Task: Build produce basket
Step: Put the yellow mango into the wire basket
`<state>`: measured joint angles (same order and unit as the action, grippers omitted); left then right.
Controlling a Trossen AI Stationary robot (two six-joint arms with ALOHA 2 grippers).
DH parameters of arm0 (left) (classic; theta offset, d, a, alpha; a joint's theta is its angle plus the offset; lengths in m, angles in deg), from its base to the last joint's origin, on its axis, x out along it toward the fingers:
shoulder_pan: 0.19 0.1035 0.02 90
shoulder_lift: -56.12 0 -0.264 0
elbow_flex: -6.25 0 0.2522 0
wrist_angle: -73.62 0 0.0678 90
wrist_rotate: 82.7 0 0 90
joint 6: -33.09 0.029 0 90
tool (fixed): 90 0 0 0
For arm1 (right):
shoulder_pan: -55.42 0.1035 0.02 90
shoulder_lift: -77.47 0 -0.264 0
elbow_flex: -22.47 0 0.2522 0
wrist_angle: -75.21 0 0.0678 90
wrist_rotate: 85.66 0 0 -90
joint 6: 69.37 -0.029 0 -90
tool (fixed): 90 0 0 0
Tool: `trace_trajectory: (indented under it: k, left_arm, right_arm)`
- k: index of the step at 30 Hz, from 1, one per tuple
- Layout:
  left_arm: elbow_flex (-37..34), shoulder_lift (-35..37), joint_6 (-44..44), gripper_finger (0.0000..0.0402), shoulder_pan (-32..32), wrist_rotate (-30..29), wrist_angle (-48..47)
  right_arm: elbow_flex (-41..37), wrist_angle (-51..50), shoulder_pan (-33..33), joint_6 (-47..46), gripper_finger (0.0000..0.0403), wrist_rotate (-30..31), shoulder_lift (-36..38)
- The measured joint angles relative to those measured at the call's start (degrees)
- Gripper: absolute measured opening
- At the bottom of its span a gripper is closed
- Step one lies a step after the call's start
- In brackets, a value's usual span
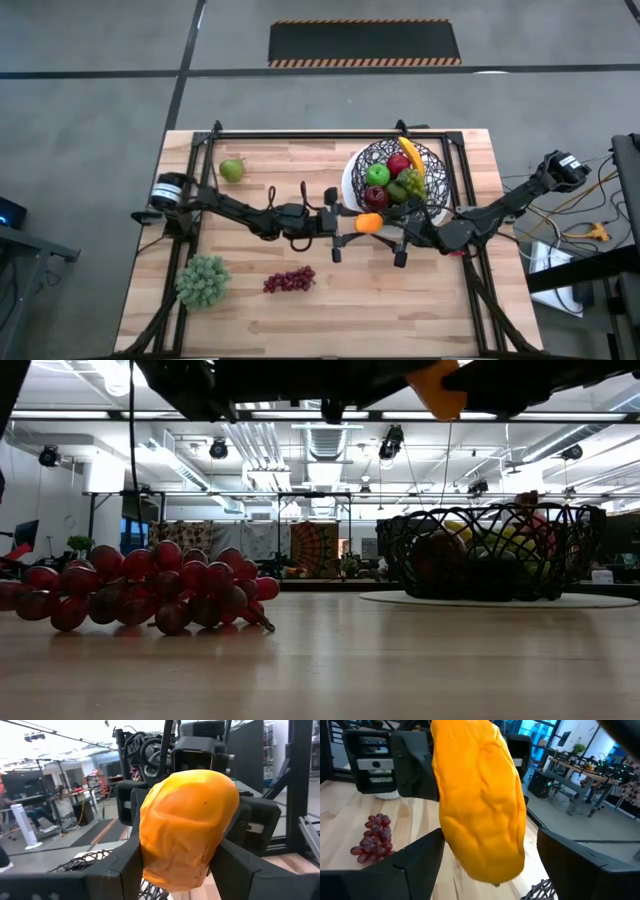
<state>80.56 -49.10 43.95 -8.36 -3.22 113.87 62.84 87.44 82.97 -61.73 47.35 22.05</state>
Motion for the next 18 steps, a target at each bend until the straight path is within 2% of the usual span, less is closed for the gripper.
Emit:
trace_trajectory:
  k: [6,15,18]
  left_arm:
    - [0.7,-0.73,-0.02,0.0175,0.04,0.74,-0.02]
    - [0.7,-0.73,-1.5,0.0223,0.01,0.09,-0.02]
    - [0.7,-0.73,-1.6,0.0243,0.0,-0.08,-0.08]
  right_arm:
    - [0.0,-0.1,-0.09,1.12,0.0278,-0.93,-0.04]
    - [0.0,0.03,-0.11,1.4,0.0177,-1.46,-0.04]
    - [0.0,0.03,-0.11,1.41,0.0158,-1.67,-0.04]
